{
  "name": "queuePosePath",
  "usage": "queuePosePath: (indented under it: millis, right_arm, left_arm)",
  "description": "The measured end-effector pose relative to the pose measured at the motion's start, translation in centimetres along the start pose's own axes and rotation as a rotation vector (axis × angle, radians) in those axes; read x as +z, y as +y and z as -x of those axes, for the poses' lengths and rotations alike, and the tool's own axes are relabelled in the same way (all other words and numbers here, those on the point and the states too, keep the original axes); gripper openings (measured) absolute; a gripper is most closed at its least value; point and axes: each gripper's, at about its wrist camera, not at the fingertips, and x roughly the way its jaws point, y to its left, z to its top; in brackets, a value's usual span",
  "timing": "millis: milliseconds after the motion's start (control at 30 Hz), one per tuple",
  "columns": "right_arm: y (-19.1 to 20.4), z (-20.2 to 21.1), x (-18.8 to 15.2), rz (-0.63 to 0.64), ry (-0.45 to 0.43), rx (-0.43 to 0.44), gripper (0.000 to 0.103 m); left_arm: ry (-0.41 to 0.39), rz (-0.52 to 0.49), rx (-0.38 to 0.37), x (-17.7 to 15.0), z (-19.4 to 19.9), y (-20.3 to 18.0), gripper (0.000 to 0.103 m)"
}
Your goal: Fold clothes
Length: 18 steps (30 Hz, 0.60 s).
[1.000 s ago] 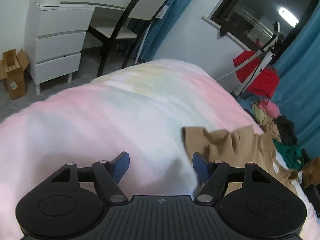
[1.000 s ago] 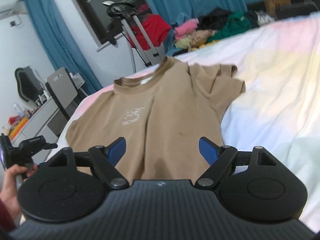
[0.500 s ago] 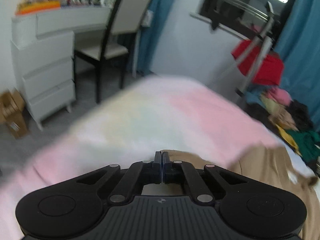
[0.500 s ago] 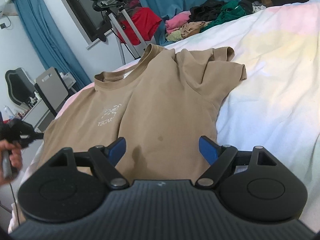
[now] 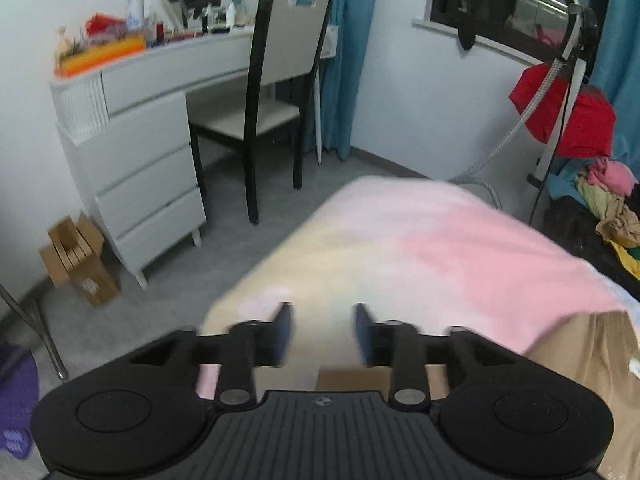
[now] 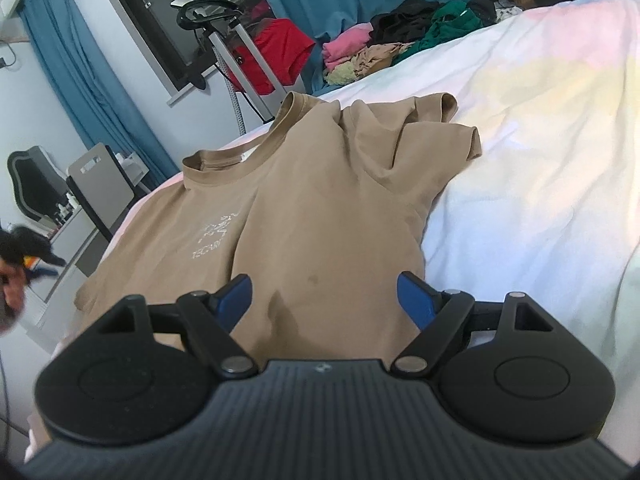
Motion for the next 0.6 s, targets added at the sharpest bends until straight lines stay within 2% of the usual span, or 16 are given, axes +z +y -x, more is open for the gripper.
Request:
queuePosePath:
  millis: [33,167,200,267,300,333,367,400,433,533,600]
  right_arm:
    - [-0.1,0.0,0.0,-0.004,0.001,0.001,0.081]
    - [-0.2,0.1,-0.1,-0.016,0.001,0.007,0.081]
    - [-0.3,0.0,-0.1,-0.018,0.001,0.008,0.081]
    - [-0.4,-0.1,-0.2,-0.021,0.002,0.009,0.081]
    - [-0.4,-0.2,-0.2,-0.022,0.003,0.009,0.081]
    - [-0.4,-0.3,-0.2,-0.021,0.003,0.008,0.081]
    - [-0.4,-0.4,-0.3,-0.019,0.004,0.007,0.081]
    - [-0.5,-0.5,-0.3,-0.018,0.003,0.007,0.081]
    - [-0.5,-0.6,-0.3,-0.017,0.002,0.006,0.082]
    - [-0.5,-0.8,-0.4,-0.008,0.001,0.003,0.082]
    - [-0.4,-0.9,-0.5,-0.002,0.0,0.001,0.083]
  left_arm:
    - [0.01,0.013,-0.011,-0.6,-0.5,0.1,0.065]
    - [0.028,0.057,-0.067,-2.1,-2.0,0.4,0.069]
    - [0.028,0.04,-0.059,-2.2,-2.4,0.1,0.072]
    - [0.04,-0.01,-0.058,-2.6,-3.1,-0.8,0.07]
    - [0.052,-0.043,-0.066,-2.8,-3.4,-1.4,0.06]
    - [0.047,-0.099,-0.082,-3.2,-3.4,-2.1,0.042]
    - [0.026,-0.173,-0.085,-3.6,-3.3,-3.1,0.028]
    - [0.002,-0.263,-0.095,-4.2,-2.9,-4.2,0.005]
    - [-0.022,-0.353,-0.105,-4.8,-2.4,-5.3,0.004]
    - [-0.215,-0.564,-0.019,-7.4,0.5,-7.8,0.003]
    - [-0.344,-0.655,-0.019,-9.0,3.1,-8.8,0.003]
